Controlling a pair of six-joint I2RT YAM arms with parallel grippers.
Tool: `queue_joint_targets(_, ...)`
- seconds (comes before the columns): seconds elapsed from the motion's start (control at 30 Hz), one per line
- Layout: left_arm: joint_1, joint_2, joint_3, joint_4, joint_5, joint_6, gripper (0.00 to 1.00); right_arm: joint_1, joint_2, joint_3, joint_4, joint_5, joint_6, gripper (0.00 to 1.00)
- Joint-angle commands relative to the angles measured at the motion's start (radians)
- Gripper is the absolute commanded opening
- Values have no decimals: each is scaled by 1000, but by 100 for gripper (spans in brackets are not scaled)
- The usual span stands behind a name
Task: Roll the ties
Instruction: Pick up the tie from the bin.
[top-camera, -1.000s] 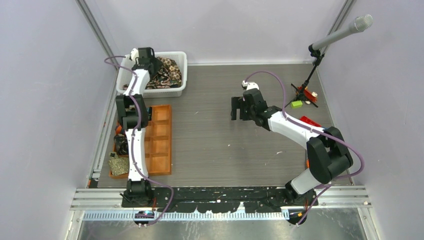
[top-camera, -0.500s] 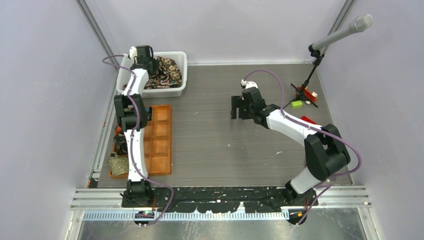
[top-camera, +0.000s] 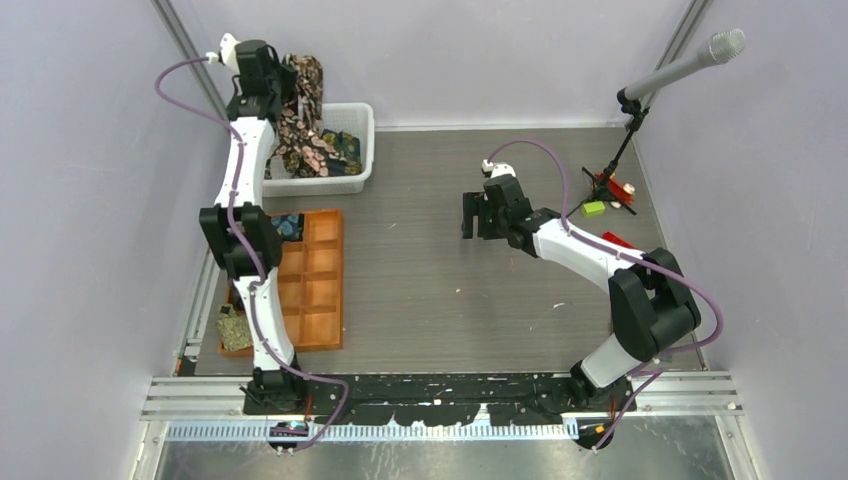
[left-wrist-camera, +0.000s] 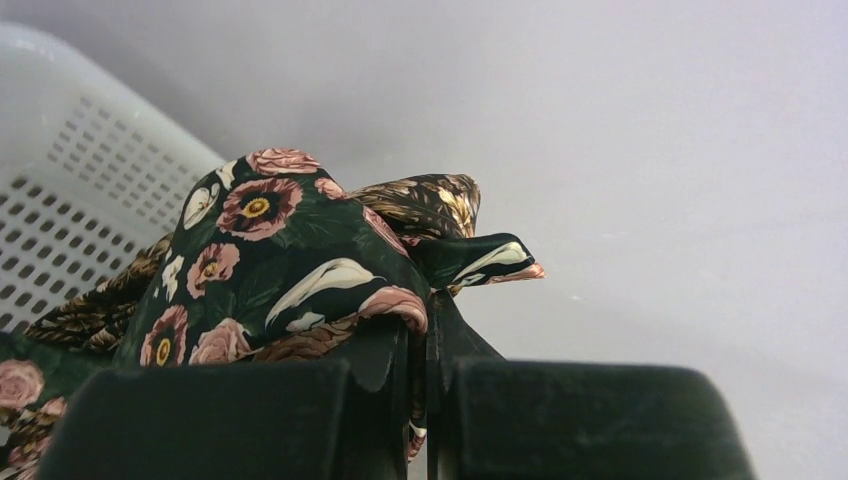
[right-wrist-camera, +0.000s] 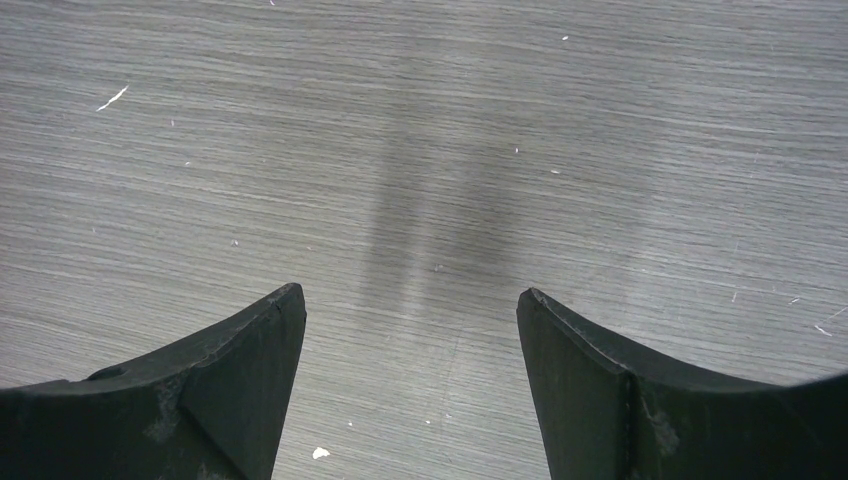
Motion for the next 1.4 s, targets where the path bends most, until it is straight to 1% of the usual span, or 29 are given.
queue_joint_targets(0.0,8,-124,52,9,4,38,0,-2,-15,34,13,7,6,82)
queue_joint_targets(0.2,8,-171,42,7,52,27,0,-3,-34,18,23,17,7,82)
queue_joint_targets(0.33,8,-198,17,44,97,25,0,-3,-34,17,23,20,8,82)
queue_joint_targets(0.47,8,-210,-9,30,108,33,1,-2,-29,23,16,24,10,82)
queue_joint_targets(0.53,8,-218,-51,40,109,37,7,-3,-26,25,15,23,12,82)
queue_joint_targets(0.57,8,-219,-73,40,106,38,16,-2,-25,25,13,24,11,82)
queue_joint_targets(0.6,8,-219,-91,33,98,39,29,-3,-24,25,12,24,12,82)
queue_joint_targets(0.63,7,-216,-105,20,90,41,39,-3,-25,26,12,25,12,82)
queue_joint_targets(0.67,9,-213,-118,5,83,42,44,-2,-26,25,12,25,12,82)
queue_joint_targets(0.7,8,-212,-132,-6,79,43,49,-2,-27,23,13,26,12,82)
queue_joint_targets(0.8,8,-220,-192,0,74,39,55,-2,-29,21,17,24,12,82)
queue_joint_targets(0.87,9,-229,-227,9,65,38,54,-3,-25,23,16,22,13,82)
queue_joint_targets(0.93,10,-234,-252,14,50,39,43,-2,-23,26,14,20,11,82)
queue_joint_targets(1.0,10,-232,-259,16,49,45,28,-3,-20,27,14,19,12,82)
queue_joint_targets(1.03,9,-228,-254,16,52,48,22,-2,-20,28,13,18,12,82)
queue_joint_targets(1.1,9,-218,-237,11,58,56,12,-2,-16,31,12,17,12,82)
queue_joint_targets(1.23,10,-203,-223,9,60,58,0,-2,-16,31,12,17,12,82)
queue_joint_targets(1.27,9,-199,-222,10,63,58,0,-2,-18,31,11,16,12,82)
queue_joint_targets(1.3,8,-196,-221,6,63,58,4,-2,-16,31,11,15,12,82)
queue_joint_targets(1.33,9,-191,-214,-9,56,59,13,-3,-16,31,12,15,11,82)
queue_joint_targets(1.37,9,-184,-205,-34,42,61,29,-3,-16,31,12,14,10,82)
